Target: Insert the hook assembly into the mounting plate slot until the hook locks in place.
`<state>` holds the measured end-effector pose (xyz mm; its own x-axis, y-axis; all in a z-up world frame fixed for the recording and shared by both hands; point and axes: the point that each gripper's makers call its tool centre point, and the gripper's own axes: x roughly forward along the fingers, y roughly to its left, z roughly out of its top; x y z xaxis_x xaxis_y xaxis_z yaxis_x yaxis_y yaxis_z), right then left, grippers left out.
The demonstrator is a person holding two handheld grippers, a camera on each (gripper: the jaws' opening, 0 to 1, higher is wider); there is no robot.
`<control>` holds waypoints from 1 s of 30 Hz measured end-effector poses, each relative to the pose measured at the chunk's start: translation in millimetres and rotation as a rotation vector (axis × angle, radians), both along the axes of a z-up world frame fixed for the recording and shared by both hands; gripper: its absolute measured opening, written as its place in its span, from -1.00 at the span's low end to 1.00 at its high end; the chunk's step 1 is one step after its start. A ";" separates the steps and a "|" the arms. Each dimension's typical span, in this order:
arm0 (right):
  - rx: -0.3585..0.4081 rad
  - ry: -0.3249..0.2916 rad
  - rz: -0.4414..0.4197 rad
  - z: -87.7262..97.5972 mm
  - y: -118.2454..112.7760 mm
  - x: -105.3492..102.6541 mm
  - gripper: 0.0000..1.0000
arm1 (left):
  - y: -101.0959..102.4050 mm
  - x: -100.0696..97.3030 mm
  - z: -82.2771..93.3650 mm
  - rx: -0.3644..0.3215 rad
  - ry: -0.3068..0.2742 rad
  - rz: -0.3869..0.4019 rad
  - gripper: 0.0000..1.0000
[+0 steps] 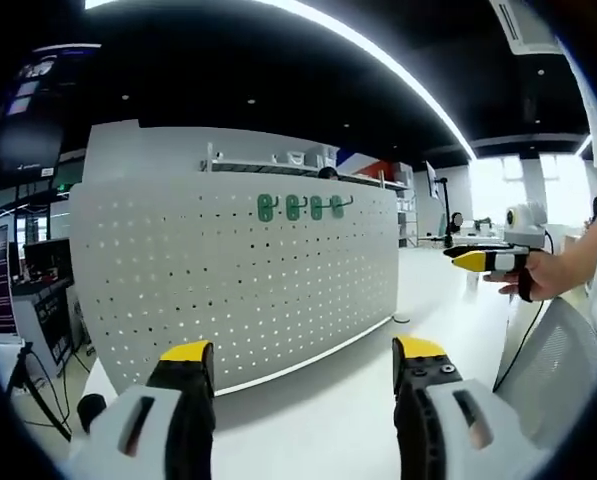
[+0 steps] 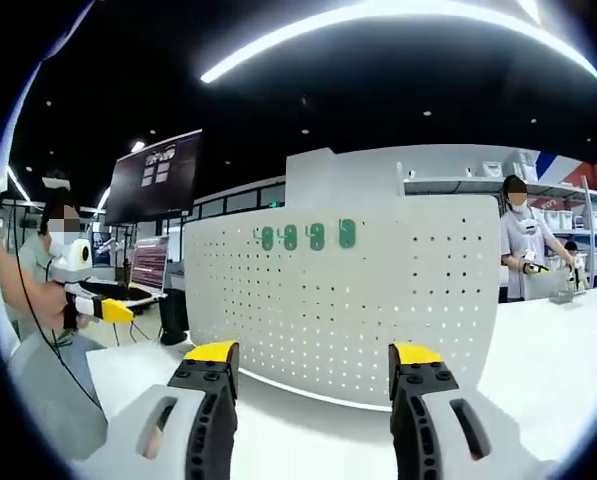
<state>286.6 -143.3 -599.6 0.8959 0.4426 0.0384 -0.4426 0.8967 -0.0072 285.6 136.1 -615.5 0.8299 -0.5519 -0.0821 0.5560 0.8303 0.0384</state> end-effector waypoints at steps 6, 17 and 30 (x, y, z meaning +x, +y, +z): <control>-0.005 -0.001 0.004 1.7 -0.2 -5.4 0.19 | 1.8 -6.4 0.1 0.015 0.000 0.002 0.51; -0.023 0.007 0.014 1.2 -4.0 -16.7 0.20 | 12.6 -16.0 -4.9 0.004 0.005 0.033 0.52; -0.010 0.021 -0.024 -9.0 -17.6 -30.2 0.20 | 9.6 -22.6 -13.6 -0.003 0.020 0.032 0.53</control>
<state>256.4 -160.9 -608.6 0.9069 0.4212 0.0152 -0.4211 0.9070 -0.0072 262.9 145.6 -629.1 0.8454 -0.5254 -0.0967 0.5297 0.8478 0.0249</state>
